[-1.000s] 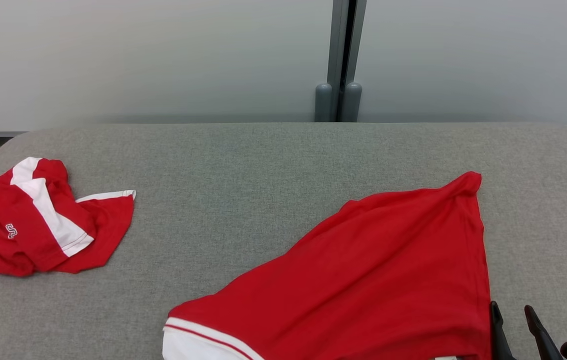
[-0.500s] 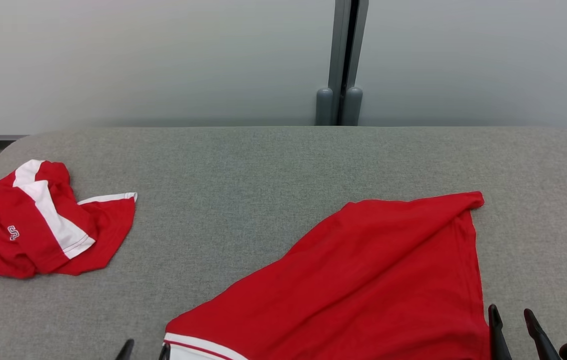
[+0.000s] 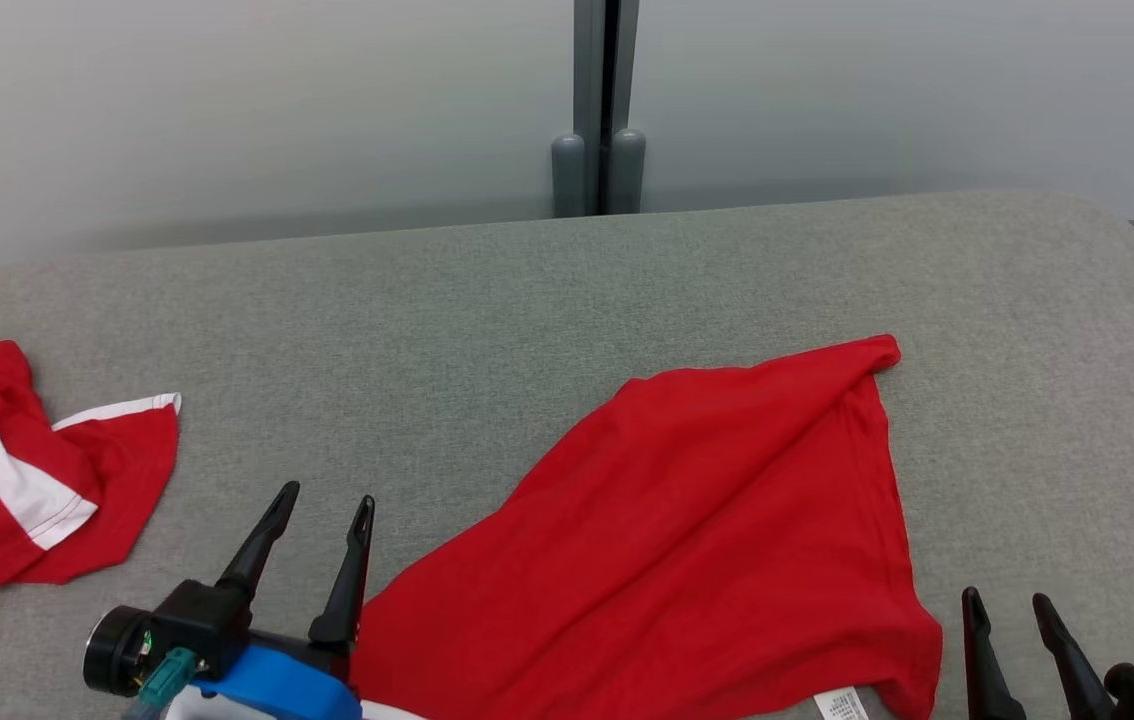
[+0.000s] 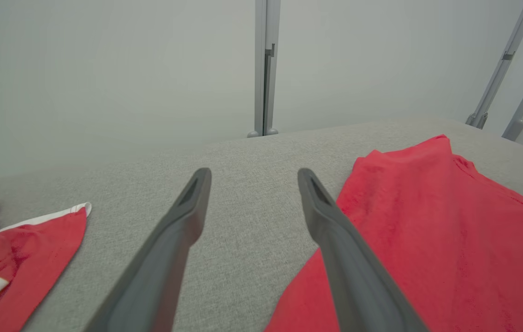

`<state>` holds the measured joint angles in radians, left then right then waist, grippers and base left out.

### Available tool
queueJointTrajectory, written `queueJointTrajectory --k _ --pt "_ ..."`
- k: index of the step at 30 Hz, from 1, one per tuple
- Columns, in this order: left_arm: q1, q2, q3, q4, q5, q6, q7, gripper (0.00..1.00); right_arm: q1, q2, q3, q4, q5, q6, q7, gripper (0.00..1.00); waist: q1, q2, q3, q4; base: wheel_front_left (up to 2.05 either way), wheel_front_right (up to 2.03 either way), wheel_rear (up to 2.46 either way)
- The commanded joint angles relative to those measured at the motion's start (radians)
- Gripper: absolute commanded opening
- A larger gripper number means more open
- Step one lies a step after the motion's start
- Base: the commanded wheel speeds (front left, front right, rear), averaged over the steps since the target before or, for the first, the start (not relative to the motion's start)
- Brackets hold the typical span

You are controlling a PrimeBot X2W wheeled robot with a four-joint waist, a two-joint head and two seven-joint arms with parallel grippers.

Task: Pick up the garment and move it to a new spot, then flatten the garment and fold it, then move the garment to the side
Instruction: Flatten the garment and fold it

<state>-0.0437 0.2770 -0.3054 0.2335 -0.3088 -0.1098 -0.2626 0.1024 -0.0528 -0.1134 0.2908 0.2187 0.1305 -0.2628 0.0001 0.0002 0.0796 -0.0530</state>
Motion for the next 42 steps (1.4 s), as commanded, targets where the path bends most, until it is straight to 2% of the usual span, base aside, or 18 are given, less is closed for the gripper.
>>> queueJointTrajectory --k 1,9,14,20,21,22,23,24,25,28,32,36,40,41,42 --pt "-0.041 -0.005 -0.005 0.031 -0.007 -0.005 -0.002 1.00 -0.019 -0.004 -0.004 -0.004 -0.002 0.000 -0.003 1.00 -0.0001 -0.0002 0.008 -0.010 0.00 0.00 0.00" --pt "-0.130 -0.001 -0.074 0.235 -0.024 -0.017 0.030 1.00 -0.042 -0.001 -0.007 -0.013 -0.004 0.001 -0.003 1.00 -0.0001 -0.0002 0.042 -0.046 0.00 0.00 0.00" --pt "-0.165 0.006 -0.162 0.338 -0.040 -0.023 0.085 1.00 -0.045 0.000 -0.013 -0.010 -0.001 0.001 -0.003 1.00 -0.0001 -0.0002 0.050 -0.047 0.00 0.00 0.00" --pt "-0.185 0.034 -0.287 0.384 -0.089 -0.024 0.128 1.00 -0.058 0.000 -0.013 -0.004 -0.004 0.000 -0.003 1.00 -0.0001 -0.0002 0.047 -0.046 0.00 0.00 0.00" --pt "-0.184 0.042 -0.320 0.400 -0.108 -0.021 0.144 0.97 -0.056 0.000 -0.015 -0.004 -0.005 0.001 -0.003 1.00 -0.0001 -0.0002 0.045 -0.046 0.00 0.00 0.00" --pt "-0.183 0.046 -0.336 0.405 -0.114 -0.021 0.149 0.81 -0.054 0.000 -0.016 -0.004 -0.006 0.000 -0.003 1.00 -0.0001 -0.0002 0.043 -0.045 0.00 0.00 0.00" --pt "-0.186 0.050 -0.351 0.410 -0.117 -0.021 0.149 0.41 -0.054 0.000 -0.017 -0.005 -0.008 0.000 -0.003 1.00 -0.0001 -0.0002 0.043 -0.045 0.00 0.00 0.00" --pt "-0.191 0.053 -0.364 0.416 -0.119 -0.021 0.148 0.05 -0.053 0.000 -0.017 -0.006 -0.009 0.001 -0.003 1.00 -0.0001 -0.0002 0.042 -0.044 0.00 0.00 0.00" --pt "-0.198 0.053 -0.376 0.419 -0.122 -0.021 0.143 0.00 -0.051 0.001 -0.018 -0.007 -0.009 0.001 -0.003 1.00 -0.0001 -0.0002 0.041 -0.043 0.00 0.00 0.00" --pt "-0.240 0.047 -0.373 0.410 -0.113 -0.020 0.086 0.00 -0.052 0.001 -0.018 -0.011 -0.009 0.001 -0.003 1.00 -0.0001 -0.0002 0.041 -0.043 0.00 0.00 0.00" --pt "-0.297 0.023 -0.332 0.388 -0.121 0.013 0.027 0.00 -0.059 0.001 -0.019 -0.012 -0.005 0.001 -0.003 1.00 -0.0001 -0.0002 0.041 -0.042 0.00 0.00 0.00" --pt "-0.340 0.002 -0.299 0.385 -0.121 0.035 0.006 0.00 -0.067 0.001 -0.014 -0.013 -0.012 0.000 -0.003 1.00 -0.0001 -0.0002 0.045 -0.052 0.00 0.00 0.00" --pt "-0.365 -0.024 -0.310 0.439 -0.114 0.031 0.004 0.00 -0.077 0.001 -0.009 -0.008 -0.011 0.001 -0.003 1.00 -0.0001 -0.0002 0.047 -0.065 0.00 0.00 0.00" --pt "-0.371 -0.029 -0.311 0.456 -0.115 0.029 0.002 0.28 -0.078 0.001 -0.008 -0.006 -0.011 0.001 -0.003 1.00 -0.0001 -0.0002 0.047 -0.067 0.00 0.00 0.00" --pt "-0.377 -0.034 -0.310 0.472 -0.114 0.028 0.001 1.00 -0.079 0.001 -0.006 -0.004 -0.011 0.000 -0.003 1.00 -0.0001 -0.0002 0.046 -0.070 0.00 0.00 0.00"
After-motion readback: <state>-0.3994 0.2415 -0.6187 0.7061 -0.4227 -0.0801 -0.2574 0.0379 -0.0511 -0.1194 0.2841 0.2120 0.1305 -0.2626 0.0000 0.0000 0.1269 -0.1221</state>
